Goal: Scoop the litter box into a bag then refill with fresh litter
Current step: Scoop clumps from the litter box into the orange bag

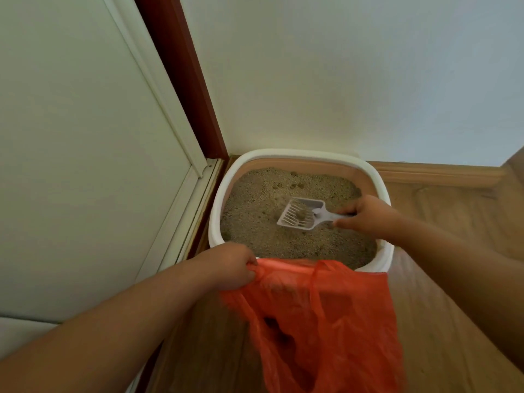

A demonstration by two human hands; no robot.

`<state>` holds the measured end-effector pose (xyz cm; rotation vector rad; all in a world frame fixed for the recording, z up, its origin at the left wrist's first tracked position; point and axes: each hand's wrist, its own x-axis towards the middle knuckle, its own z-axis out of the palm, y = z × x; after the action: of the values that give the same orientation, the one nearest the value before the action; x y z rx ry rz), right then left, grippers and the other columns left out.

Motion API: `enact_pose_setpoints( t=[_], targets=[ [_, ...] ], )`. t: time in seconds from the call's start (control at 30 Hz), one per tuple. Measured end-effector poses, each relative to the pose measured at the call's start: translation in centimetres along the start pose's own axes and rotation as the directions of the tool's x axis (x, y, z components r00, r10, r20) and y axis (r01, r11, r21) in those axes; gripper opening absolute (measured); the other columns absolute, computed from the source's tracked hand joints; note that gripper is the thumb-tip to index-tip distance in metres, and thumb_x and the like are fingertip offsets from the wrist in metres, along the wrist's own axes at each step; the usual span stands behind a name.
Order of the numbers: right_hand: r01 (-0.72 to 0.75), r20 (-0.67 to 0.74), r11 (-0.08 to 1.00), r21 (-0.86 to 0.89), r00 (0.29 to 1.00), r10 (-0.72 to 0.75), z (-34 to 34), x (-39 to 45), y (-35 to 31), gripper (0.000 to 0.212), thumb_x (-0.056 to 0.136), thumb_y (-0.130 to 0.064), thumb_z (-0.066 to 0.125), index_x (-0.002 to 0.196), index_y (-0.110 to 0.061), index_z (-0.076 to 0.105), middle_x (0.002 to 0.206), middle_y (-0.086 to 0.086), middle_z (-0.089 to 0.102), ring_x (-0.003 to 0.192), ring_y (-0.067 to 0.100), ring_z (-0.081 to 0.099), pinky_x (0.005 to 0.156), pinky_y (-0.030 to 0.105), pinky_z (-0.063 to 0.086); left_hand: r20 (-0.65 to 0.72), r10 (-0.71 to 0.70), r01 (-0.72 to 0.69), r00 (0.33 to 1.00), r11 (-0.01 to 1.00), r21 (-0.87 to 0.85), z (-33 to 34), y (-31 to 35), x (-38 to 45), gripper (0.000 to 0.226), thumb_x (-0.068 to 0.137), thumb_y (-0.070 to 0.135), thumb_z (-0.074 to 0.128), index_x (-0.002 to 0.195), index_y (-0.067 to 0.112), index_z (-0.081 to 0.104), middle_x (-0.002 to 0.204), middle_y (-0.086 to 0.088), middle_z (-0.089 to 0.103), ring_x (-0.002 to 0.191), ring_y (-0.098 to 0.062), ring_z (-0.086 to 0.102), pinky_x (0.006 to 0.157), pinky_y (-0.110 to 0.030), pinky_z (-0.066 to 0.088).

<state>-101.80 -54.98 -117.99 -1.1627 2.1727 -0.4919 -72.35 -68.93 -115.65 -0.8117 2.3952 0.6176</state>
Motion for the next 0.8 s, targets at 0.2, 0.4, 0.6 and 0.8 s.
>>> enact_pose_setpoints(
  t=[0.2, 0.4, 0.6, 0.8],
  targets=[
    [-0.057, 0.036, 0.959, -0.279, 0.997, 0.07, -2.0, -1.0, 1.8, 0.022, 0.088, -0.034, 0.076, 0.101, -0.017, 0.081, 0.085, 0.004, 0.074, 0.081, 0.02, 0.069, 0.062, 0.025, 0.048, -0.024, 0.039, -0.038, 0.999, 0.999, 0.039, -0.2, 1.6, 0.5, 0.033, 0.097, 0.03, 0.056, 0.124, 0.024, 0.073, 0.117, -0.001, 0.073, 0.105, -0.02, 0.067, 0.092, -0.034, 0.056],
    [-0.096, 0.062, 0.917, -0.387, 0.99, 0.13, -1.1, -0.8, 2.4, 0.023, 0.089, -0.03, 0.072, 0.099, -0.011, 0.08, 0.087, 0.006, 0.074, 0.073, 0.017, 0.065, 0.061, 0.023, 0.048, -0.028, 0.045, -0.043, 0.999, 0.998, 0.055, 0.1, 2.0, 0.5, 0.031, 0.096, 0.028, 0.057, 0.12, 0.022, 0.075, 0.112, -0.003, 0.074, 0.103, -0.022, 0.068, 0.086, -0.031, 0.055],
    [-0.128, 0.043, 0.919, -0.373, 0.987, 0.155, 0.5, 0.7, 1.8, 0.027, 0.088, -0.025, 0.073, 0.065, -0.011, 0.067, 0.055, -0.001, 0.051, 0.05, 0.012, 0.045, 0.047, 0.021, 0.036, -0.024, 0.036, -0.035, 0.999, 0.998, 0.045, 0.3, 1.4, 0.5, 0.034, 0.095, 0.029, 0.057, 0.124, 0.024, 0.074, 0.117, -0.001, 0.073, 0.106, -0.02, 0.067, 0.092, -0.035, 0.056],
    [-0.082, 0.067, 0.942, -0.327, 0.992, 0.11, 2.4, 2.1, 1.0, 0.018, 0.091, -0.027, 0.073, 0.079, -0.015, 0.074, 0.067, 0.002, 0.064, 0.057, 0.011, 0.052, 0.051, 0.02, 0.038, -0.038, 0.04, -0.039, 0.998, 0.999, 0.031, 0.2, 0.8, 0.8, 0.031, 0.096, 0.028, 0.057, 0.119, 0.02, 0.075, 0.112, -0.003, 0.073, 0.102, -0.021, 0.067, 0.089, -0.037, 0.057]
  ],
)
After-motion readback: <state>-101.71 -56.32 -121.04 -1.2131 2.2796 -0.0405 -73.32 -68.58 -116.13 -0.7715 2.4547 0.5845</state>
